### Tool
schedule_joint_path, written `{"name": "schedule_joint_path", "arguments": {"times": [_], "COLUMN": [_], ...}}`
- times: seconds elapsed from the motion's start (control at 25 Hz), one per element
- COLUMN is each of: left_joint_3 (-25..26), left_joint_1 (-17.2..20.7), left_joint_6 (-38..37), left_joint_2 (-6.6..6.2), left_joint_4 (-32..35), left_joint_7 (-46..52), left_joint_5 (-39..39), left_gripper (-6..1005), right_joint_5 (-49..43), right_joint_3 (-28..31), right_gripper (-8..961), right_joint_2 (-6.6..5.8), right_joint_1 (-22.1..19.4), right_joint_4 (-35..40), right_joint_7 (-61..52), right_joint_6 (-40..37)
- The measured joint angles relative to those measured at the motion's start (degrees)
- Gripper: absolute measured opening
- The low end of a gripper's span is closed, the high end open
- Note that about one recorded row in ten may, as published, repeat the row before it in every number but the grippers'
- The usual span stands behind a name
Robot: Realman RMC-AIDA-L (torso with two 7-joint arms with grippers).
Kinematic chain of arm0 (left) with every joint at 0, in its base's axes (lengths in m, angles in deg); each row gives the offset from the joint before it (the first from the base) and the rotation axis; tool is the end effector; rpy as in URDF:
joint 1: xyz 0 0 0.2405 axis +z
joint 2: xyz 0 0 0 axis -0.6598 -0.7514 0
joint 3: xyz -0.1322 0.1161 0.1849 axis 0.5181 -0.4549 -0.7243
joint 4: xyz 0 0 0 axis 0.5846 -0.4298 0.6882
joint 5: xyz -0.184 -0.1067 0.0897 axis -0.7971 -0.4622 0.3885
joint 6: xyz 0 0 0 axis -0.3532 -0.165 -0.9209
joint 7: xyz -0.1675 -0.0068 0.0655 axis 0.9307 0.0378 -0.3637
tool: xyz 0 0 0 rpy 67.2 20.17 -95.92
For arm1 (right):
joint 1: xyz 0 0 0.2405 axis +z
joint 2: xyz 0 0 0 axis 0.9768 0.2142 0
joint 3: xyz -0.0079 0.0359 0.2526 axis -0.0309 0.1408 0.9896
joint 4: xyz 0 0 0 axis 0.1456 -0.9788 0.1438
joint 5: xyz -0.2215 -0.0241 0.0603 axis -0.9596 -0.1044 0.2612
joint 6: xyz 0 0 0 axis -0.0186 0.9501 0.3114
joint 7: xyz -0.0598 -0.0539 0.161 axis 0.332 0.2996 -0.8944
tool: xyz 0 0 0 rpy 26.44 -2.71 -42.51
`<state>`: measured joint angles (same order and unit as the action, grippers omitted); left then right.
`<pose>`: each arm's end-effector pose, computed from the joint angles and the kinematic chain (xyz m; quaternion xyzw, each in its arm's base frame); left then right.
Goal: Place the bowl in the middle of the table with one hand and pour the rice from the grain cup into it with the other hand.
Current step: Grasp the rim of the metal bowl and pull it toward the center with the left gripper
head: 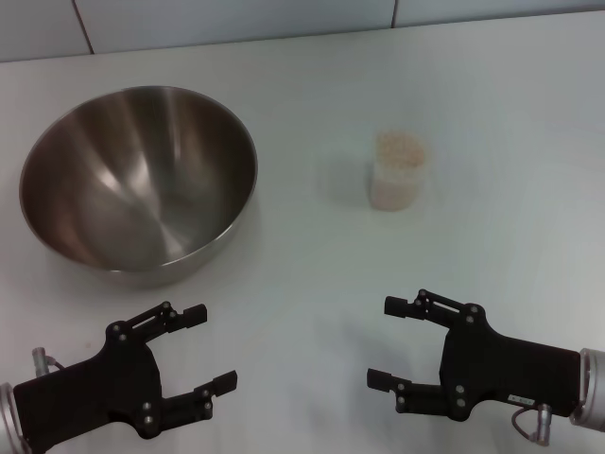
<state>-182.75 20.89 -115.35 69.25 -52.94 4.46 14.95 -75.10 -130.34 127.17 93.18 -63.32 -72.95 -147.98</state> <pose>-0.3064 0.2405 -0.0904 -0.9367 -0.1042 -0.3079 0.1299 0.3130 0.2197 -0.0956 -0.9203 0.1241 0.3256 0.1780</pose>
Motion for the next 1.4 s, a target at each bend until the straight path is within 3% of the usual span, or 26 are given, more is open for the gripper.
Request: {"name": "schedule_joint_path", "arguments": {"times": [0.32, 0.48, 0.52, 0.56, 0.6, 0.64, 0.72, 0.84, 0.92, 0.96, 1.0, 1.12, 1.24, 1.28, 1.4], "left_joint_3": [0.1, 1.6, 3.3, 8.8, 8.8, 12.6, 19.9, 28.1, 30.8, 31.8, 31.8, 32.1, 32.1, 34.3, 35.2], "left_joint_1": [0.1, 1.5, 2.3, 3.8, 3.8, 4.6, 6.1, 8.7, 10.1, 10.8, 10.8, 9.6, 8.6, 2.7, 0.7], "left_joint_6": [-0.1, -6.0, -9.0, -13.2, -13.2, -14.3, -13.1, -3.3, 5.7, 14.0, 14.0, 26.3, 28.2, 29.4, 28.8], "left_joint_2": [0.0, -0.39, -0.56, -0.78, -0.78, -0.86, -1.15, -1.23, -0.95, -0.55, -0.55, 0.93, 1.38, 1.9, 2.1], "left_joint_4": [0.7, 2.9, 4.3, 7.2, 7.2, 9.2, 14.4, 25.6, 34.4, 43.3, 43.3, 55.3, 57.4, 57.8, 56.7], "left_joint_7": [0.6, 0.6, 0.9, 3.7, 3.7, 6.6, 14.6, 28.2, 38.1, 48.5, 48.5, 66.0, 71.0, 83.7, 86.0], "left_joint_5": [0.0, -0.2, -0.3, -0.4, -0.4, -0.1, 0.4, 3.0, 7.6, 14.7, 14.7, 33.5, 39.4, 56.8, 61.1], "left_gripper": [811, 812, 812, 812, 812, 812, 812, 812, 812, 812, 812, 811, 809, 807, 801], "right_joint_5": [0.0, 0.0, 0.0, 0.0, 0.0, 0.0, 0.0, 0.0, 0.0, 0.0, 0.0, 0.1, 0.3, 0.3, 0.4], "right_joint_3": [0.0, 0.3, 0.3, 0.3, 0.3, 0.2, 0.1, 0.1, 0.2, 0.3, 0.3, 0.2, 0.1, 0.1, 0.1], "right_gripper": [831, 831, 831, 831, 831, 831, 831, 830, 830, 830, 830, 830, 830, 830, 830], "right_joint_2": [0.04, 0.04, 0.03, 0.04, 0.04, 0.04, 0.04, 0.05, 0.07, 0.08, 0.08, 0.09, 0.11, 0.11, 0.12], "right_joint_1": [-0.1, -0.2, -0.2, -0.2, -0.2, -0.2, -0.1, -0.1, -0.2, -0.1, -0.1, 0.0, 0.2, 0.2, 0.2], "right_joint_4": [0.0, 0.1, 0.2, 0.2, 0.2, 0.2, 0.2, 0.2, 0.2, 0.2, 0.2, 0.2, 0.2, 0.2, 0.2], "right_joint_7": [0.0, 0.0, 0.0, 0.0, 0.0, 0.0, 0.0, 0.0, 0.0, 0.0, 0.0, 0.0, 0.0, 0.0, 0.0], "right_joint_6": [0.0, -0.1, -0.1, -0.2, -0.2, -0.3, -0.4, -0.4, -0.4, -0.5, -0.5, -0.6, -0.7, -0.7, -0.8]}}
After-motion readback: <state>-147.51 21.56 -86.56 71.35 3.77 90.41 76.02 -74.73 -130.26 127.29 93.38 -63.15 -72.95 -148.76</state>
